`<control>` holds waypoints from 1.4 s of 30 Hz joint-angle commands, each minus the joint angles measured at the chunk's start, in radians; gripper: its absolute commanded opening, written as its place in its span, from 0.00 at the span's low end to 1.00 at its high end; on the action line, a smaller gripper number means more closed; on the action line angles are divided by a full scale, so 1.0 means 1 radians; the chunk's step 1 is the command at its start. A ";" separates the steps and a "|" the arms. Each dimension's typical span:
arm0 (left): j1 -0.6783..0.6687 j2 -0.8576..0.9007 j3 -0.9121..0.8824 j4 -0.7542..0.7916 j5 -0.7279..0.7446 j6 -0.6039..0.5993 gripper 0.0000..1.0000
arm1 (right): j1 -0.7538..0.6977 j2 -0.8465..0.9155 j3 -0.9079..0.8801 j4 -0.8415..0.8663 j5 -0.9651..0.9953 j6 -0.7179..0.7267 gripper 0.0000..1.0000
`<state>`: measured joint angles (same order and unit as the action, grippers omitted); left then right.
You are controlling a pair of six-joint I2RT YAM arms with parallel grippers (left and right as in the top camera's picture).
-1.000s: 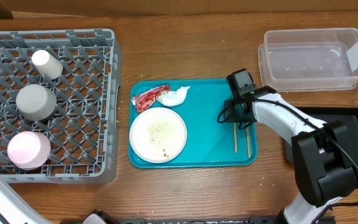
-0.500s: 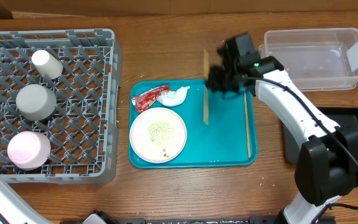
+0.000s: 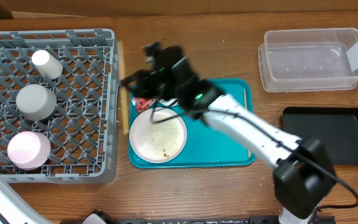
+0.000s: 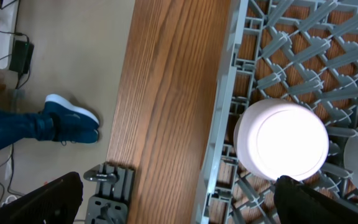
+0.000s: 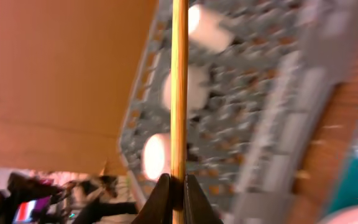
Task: Sort waste into correct bins and load items into the dishwasher
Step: 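Lift the chopstick and carry it left to the dish rack, then release the chopstick in the rack and return right gripper to tray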
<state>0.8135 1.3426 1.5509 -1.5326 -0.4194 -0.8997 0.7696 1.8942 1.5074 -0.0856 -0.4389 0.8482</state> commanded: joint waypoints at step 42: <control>0.006 0.004 0.003 0.000 -0.002 -0.021 1.00 | 0.131 0.178 0.023 0.243 0.134 0.069 0.70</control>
<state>0.8135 1.3430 1.5509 -1.5333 -0.4191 -0.8997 0.9298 2.1059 1.5074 0.1967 -0.2966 0.9794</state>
